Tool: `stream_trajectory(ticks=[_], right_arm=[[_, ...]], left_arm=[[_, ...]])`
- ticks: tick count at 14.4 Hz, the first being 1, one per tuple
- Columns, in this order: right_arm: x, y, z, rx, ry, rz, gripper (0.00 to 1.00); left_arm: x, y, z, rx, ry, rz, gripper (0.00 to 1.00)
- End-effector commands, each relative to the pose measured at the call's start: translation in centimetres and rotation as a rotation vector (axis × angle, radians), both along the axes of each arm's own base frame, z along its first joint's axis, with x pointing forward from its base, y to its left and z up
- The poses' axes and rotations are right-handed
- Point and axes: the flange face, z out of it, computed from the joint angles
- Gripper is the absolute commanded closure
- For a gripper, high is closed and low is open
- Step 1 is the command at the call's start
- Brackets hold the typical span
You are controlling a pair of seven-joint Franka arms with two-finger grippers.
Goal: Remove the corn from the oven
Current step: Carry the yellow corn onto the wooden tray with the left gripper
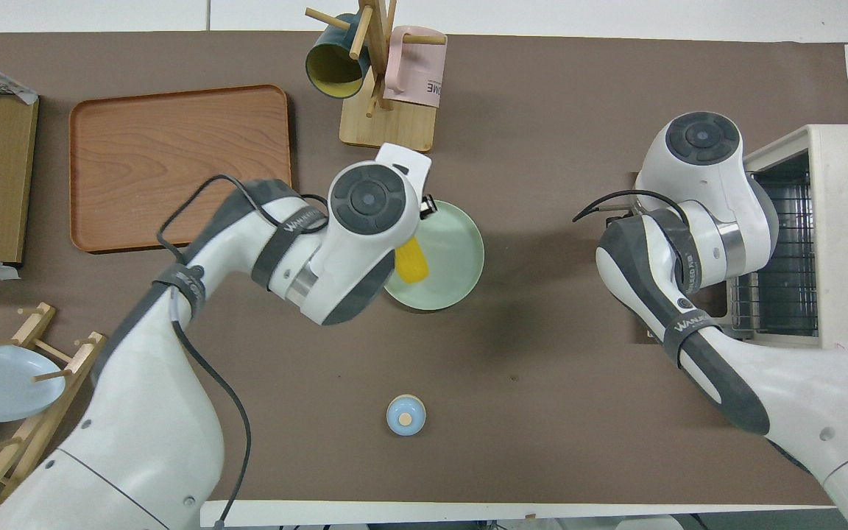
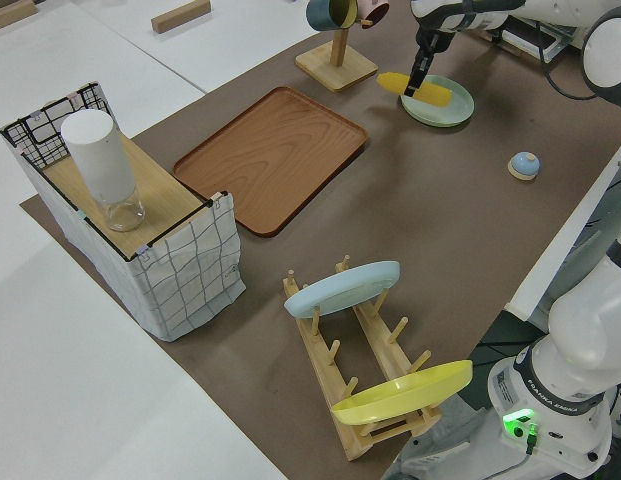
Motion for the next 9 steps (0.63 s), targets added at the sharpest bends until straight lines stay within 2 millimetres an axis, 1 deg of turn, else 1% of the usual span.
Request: stream_trajectory(ticks=[1, 2, 3, 4, 5, 6, 7, 8, 9], right_arm=[[1.2, -3.9, 5.7, -0.024, 0.031, 0.083, 0.99], [1.1, -4.9, 7.9, -0.020, 0.046, 0.104, 0.99], [0.9, -6.4, 10.3, -0.014, 0.055, 0.121, 0.99], [0.3, -8.1, 12.7, -0.003, 0.057, 0.136, 0.99], [-0.3, -9.3, 14.5, 0.010, 0.058, 0.142, 0.99], [-1.4, -10.5, 16.9, 0.017, 0.059, 0.137, 0.96], [-2.7, -11.0, 19.9, 0.030, 0.033, 0.123, 0.84], [-3.6, -11.1, 23.8, 0.071, -0.024, 0.101, 0.54], [-4.5, -11.6, 27.1, 0.130, -0.052, 0.062, 0.02]], left_arm=[[5.4, 10.9, 0.1, 0.065, 0.046, -0.078, 1.00], [7.6, 15.4, -0.2, 0.062, 0.034, -0.106, 1.00], [9.4, 19.0, -0.1, 0.056, 0.001, -0.161, 0.99], [10.7, 22.2, -0.6, 0.065, -0.008, -0.266, 0.98], [11.3, 24.2, -0.9, 0.071, -0.006, -0.370, 0.97], [11.8, 26.4, -0.9, 0.033, -0.001, -0.396, 0.91], [11.9, 26.9, -1.0, 0.007, 0.001, -0.379, 0.65], [12.0, 27.0, -0.9, 0.005, -0.004, -0.375, 0.12], [11.8, 27.1, -0.6, 0.004, 0.003, -0.369, 0.00]])
